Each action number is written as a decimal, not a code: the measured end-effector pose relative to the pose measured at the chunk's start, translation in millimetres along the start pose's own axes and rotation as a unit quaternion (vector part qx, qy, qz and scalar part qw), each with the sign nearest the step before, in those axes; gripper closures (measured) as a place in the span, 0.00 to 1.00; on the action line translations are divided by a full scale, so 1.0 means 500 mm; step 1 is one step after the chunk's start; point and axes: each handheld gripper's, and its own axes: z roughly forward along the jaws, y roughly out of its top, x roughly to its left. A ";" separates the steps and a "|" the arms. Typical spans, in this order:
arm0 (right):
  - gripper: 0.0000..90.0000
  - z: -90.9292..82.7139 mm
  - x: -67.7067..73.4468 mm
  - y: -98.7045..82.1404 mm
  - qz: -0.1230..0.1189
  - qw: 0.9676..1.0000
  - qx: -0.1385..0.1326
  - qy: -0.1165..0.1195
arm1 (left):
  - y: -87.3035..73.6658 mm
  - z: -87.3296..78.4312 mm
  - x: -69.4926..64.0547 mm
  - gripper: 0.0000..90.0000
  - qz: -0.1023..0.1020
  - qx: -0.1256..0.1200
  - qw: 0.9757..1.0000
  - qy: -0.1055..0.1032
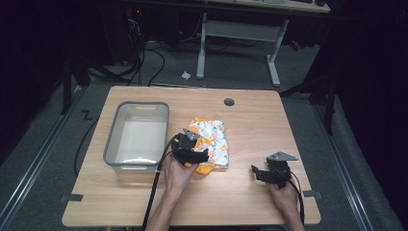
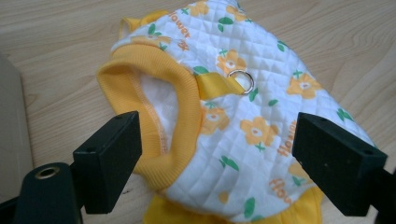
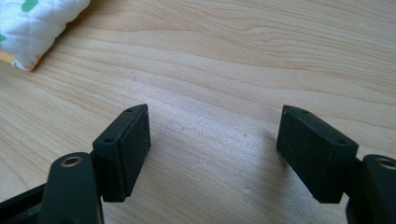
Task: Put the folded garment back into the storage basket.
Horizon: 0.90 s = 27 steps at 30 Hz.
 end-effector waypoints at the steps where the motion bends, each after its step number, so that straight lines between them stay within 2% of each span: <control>1: 0.29 0.000 0.000 0.000 0.000 1.000 0.000 0.000 | 0.003 0.005 0.002 0.18 0.000 0.000 1.000 0.002; 6: 0.29 0.000 0.000 0.000 0.000 1.000 0.000 0.000 | 0.016 0.021 0.006 0.18 -0.002 0.012 1.000 0.008; 8: 0.29 0.000 0.000 0.000 0.000 1.000 0.000 0.000 | 0.021 0.025 0.006 0.18 -0.002 0.010 1.000 0.013; 11: 0.29 0.000 0.000 0.000 0.000 1.000 0.000 0.000 | 0.024 0.036 0.016 0.18 -0.017 0.010 1.000 0.014; 14: 0.29 0.000 0.000 0.000 0.000 1.000 0.000 0.000 | 0.026 0.052 0.023 0.18 -0.024 0.026 0.999 0.021; 21: 0.29 0.000 0.000 0.000 0.000 1.000 0.000 0.000 | 0.039 0.081 0.034 0.18 -0.039 0.034 0.998 0.028; 27: 0.29 0.000 0.000 0.000 0.000 1.000 0.000 0.000 | 0.030 0.115 0.050 0.18 -0.050 0.066 0.996 0.043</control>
